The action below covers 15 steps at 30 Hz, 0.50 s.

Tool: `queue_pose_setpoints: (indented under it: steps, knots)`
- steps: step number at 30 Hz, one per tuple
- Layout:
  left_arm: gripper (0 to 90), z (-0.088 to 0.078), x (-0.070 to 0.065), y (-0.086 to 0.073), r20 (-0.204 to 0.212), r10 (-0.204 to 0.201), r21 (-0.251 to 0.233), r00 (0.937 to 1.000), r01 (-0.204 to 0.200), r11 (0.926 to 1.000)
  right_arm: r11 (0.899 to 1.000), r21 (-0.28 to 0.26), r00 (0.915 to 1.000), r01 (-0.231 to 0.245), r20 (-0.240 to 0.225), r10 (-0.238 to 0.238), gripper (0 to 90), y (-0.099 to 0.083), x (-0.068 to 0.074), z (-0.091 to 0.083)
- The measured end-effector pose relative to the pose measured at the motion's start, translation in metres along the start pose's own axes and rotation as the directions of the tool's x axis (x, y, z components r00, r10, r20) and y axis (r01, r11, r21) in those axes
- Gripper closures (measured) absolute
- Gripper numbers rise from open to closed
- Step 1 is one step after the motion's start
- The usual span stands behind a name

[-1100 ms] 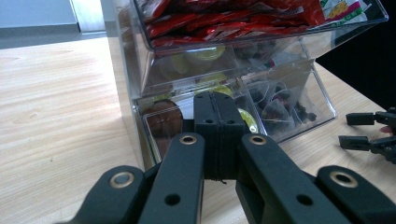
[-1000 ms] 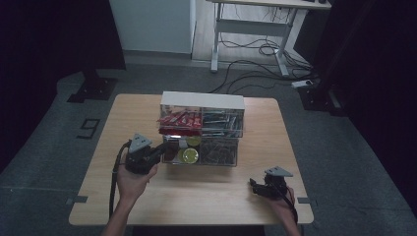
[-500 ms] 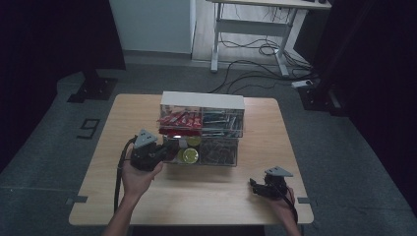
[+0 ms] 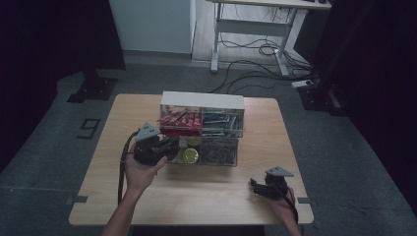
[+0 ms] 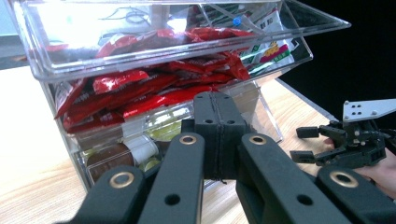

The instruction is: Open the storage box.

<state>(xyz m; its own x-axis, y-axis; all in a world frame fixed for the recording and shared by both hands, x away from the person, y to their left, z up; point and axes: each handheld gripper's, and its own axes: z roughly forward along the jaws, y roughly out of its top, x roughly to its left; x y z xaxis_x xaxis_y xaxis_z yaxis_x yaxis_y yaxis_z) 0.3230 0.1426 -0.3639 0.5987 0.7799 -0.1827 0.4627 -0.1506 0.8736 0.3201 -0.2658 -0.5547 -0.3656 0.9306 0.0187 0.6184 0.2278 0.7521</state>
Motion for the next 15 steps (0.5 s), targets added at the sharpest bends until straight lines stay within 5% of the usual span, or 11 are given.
queue_pose_setpoints:
  steps: [15]
  knots:
    - [89.9,0.0103,0.0016,0.0103,0.004,-0.009,0.015,1.0000,0.009,0.9998,1.000,0.000,1.0000,0.001,0.001,-0.001,23.5,0.0000,0.0000,0.0000]
